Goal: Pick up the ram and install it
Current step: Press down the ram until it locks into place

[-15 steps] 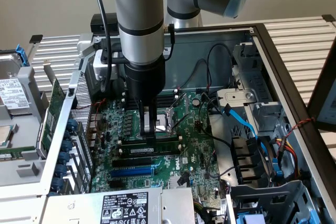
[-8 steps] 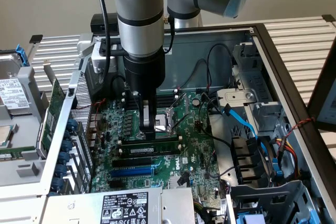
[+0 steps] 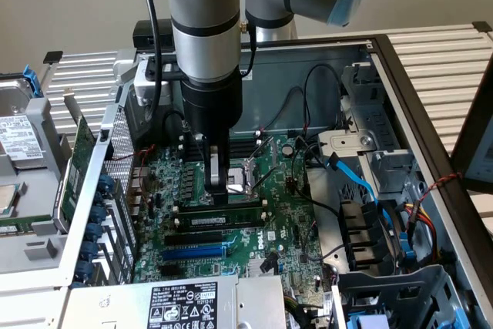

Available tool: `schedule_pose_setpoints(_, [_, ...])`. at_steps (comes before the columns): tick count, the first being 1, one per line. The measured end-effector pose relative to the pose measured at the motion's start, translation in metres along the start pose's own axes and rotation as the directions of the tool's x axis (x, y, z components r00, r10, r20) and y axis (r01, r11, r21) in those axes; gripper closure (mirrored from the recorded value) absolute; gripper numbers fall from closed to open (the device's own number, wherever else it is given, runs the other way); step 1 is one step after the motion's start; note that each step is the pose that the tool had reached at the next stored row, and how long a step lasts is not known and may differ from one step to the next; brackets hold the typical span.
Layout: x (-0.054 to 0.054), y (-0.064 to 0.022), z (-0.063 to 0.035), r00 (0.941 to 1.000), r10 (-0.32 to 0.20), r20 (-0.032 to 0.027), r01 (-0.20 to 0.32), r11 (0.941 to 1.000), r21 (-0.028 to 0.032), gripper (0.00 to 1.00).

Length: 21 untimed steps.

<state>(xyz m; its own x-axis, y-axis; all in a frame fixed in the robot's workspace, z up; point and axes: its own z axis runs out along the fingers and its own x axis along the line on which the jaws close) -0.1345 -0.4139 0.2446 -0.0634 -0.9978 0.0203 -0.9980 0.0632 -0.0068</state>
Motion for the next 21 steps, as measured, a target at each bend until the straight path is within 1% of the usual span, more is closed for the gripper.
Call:
schedule_pose_setpoints(5, [0.0000,0.0000,0.0000,1.0000,0.003,0.0000,-0.003,1.0000,0.0000,0.89])
schedule_pose_setpoints(10, [0.0000,0.0000,0.0000,0.9977,0.067,-0.0006,-0.067,0.9977,-0.0022,0.89])
schedule_pose_setpoints(14, [0.0000,0.0000,0.0000,0.9924,0.123,-0.0011,-0.123,0.9924,-0.0034,0.89])
schedule_pose_setpoints(21, [0.0000,0.0000,-0.0003,0.9791,0.203,-0.0023,-0.203,0.9791,-0.0078,0.89])
